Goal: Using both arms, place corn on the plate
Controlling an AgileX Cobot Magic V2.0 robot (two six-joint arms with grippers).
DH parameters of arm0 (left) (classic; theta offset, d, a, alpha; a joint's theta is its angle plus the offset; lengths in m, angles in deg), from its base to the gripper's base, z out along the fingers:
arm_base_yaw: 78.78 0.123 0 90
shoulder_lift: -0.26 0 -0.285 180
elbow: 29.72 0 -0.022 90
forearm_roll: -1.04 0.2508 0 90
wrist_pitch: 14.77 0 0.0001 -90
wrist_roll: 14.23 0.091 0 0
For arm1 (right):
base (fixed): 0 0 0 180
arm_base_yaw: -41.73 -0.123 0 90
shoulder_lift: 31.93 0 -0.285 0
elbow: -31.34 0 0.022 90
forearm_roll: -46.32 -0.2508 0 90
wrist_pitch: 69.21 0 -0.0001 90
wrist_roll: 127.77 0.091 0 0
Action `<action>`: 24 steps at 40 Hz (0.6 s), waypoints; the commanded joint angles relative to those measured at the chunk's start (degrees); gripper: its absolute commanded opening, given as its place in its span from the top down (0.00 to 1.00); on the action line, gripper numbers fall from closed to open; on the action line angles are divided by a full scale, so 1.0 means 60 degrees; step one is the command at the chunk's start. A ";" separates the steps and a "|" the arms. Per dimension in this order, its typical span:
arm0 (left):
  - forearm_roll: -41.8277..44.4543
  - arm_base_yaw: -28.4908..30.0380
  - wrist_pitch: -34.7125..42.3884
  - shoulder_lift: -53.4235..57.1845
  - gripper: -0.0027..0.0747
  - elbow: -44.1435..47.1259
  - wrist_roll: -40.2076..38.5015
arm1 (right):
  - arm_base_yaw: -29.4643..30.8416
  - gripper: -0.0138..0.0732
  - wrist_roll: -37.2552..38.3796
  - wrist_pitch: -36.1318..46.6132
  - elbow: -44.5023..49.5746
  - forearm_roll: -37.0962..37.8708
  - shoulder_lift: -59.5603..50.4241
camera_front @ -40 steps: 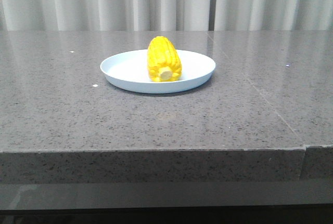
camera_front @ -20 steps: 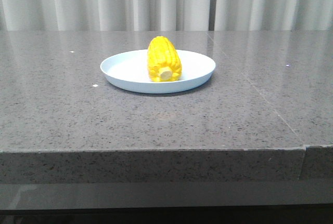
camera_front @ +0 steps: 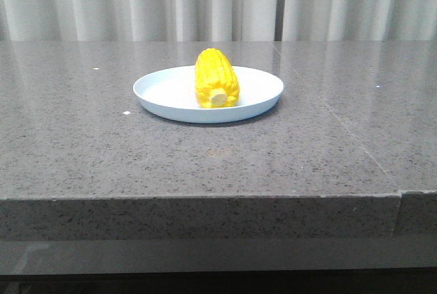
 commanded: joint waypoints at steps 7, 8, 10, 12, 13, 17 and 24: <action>-0.0908 0.1187 0.2766 0.0194 0.99 0.1551 0.0002 | 0.0066 0.91 -0.0084 0.0731 -0.0222 0.0077 0.0018; -0.0910 0.1277 0.2816 0.0194 0.99 0.1717 0.0002 | 0.0066 0.91 -0.0084 0.0731 -0.0222 0.0077 0.0018; -0.0948 0.1396 0.2823 0.0194 0.99 0.1979 0.0002 | 0.0066 0.91 -0.0084 0.0731 -0.0222 0.0077 0.0018; -0.0948 0.1503 0.2840 0.0194 0.99 0.2205 0.0002 | 0.0066 0.91 -0.0084 0.0731 -0.0222 0.0077 0.0018; -0.0948 0.1521 0.2878 0.0194 0.99 0.2293 0.0002 | 0.0066 0.91 -0.0084 0.0731 -0.0222 0.0077 0.0018; -0.0948 0.1581 0.2652 0.0194 0.99 0.2433 0.0002 | 0.0066 0.91 -0.0084 0.0731 -0.0222 0.0077 0.0018; -0.0948 0.1581 0.2652 0.0194 0.99 0.2433 0.0002 | 0.0066 0.91 -0.0084 0.0731 -0.0222 0.0077 0.0018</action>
